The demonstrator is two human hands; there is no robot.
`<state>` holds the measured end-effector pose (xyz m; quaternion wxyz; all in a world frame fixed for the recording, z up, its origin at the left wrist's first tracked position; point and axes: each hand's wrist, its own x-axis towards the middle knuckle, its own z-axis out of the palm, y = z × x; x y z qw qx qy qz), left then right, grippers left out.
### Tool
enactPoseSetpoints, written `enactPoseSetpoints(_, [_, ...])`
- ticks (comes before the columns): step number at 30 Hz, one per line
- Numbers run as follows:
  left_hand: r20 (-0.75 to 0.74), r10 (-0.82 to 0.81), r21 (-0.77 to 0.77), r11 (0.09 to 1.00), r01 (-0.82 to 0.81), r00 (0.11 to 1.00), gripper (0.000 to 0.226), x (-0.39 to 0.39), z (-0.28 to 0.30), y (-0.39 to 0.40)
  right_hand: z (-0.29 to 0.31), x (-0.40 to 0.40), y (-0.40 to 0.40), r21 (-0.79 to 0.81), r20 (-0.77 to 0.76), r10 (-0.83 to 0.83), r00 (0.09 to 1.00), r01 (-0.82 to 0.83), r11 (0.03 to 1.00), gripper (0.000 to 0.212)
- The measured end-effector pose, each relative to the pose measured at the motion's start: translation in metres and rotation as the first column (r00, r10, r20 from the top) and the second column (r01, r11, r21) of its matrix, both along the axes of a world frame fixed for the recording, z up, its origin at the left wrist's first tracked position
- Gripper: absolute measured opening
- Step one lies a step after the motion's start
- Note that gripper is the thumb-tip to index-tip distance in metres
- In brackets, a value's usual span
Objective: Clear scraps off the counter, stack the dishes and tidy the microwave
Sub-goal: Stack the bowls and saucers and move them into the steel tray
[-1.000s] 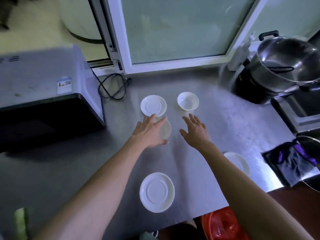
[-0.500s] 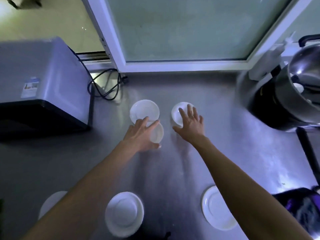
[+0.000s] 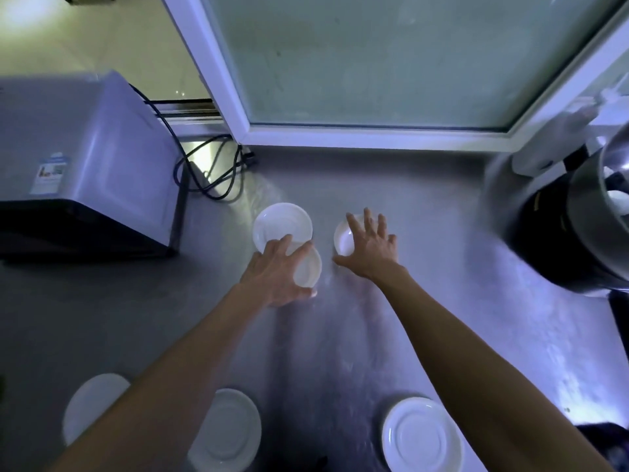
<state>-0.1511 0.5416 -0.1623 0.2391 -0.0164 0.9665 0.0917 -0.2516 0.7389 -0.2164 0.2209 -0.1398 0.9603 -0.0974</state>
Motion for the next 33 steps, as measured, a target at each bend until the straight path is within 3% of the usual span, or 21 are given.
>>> enactPoseSetpoints(7, [-0.004, 0.078, 0.018, 0.997, -0.077, 0.997, 0.103, 0.038, 0.004, -0.026, 0.006, 0.033, -0.022, -0.089, -0.081, 0.014, 0.997, -0.021, 0.996, 0.094])
enactPoseSetpoints(16, [-0.063, 0.261, 0.059, 0.965, -0.257, 0.963, 0.105, 0.132, 0.020, -0.097, 0.039, 0.109, -0.101, -0.115, -0.196, 0.186, 0.963, -0.211, 0.971, 0.097])
enactPoseSetpoints(26, [-0.197, 0.423, 0.111, 0.906, -0.409, 0.884, 0.103, 0.289, 0.044, -0.195, 0.084, 0.234, -0.226, -0.119, -0.258, 0.357, 0.898, -0.396, 0.910, 0.096])
enactPoseSetpoints(33, [-0.189, 0.546, 0.117, 0.838, -0.533, 0.816, 0.105, 0.426, 0.061, -0.275, 0.107, 0.350, -0.320, -0.099, -0.272, 0.468, 0.841, -0.508, 0.855, 0.098])
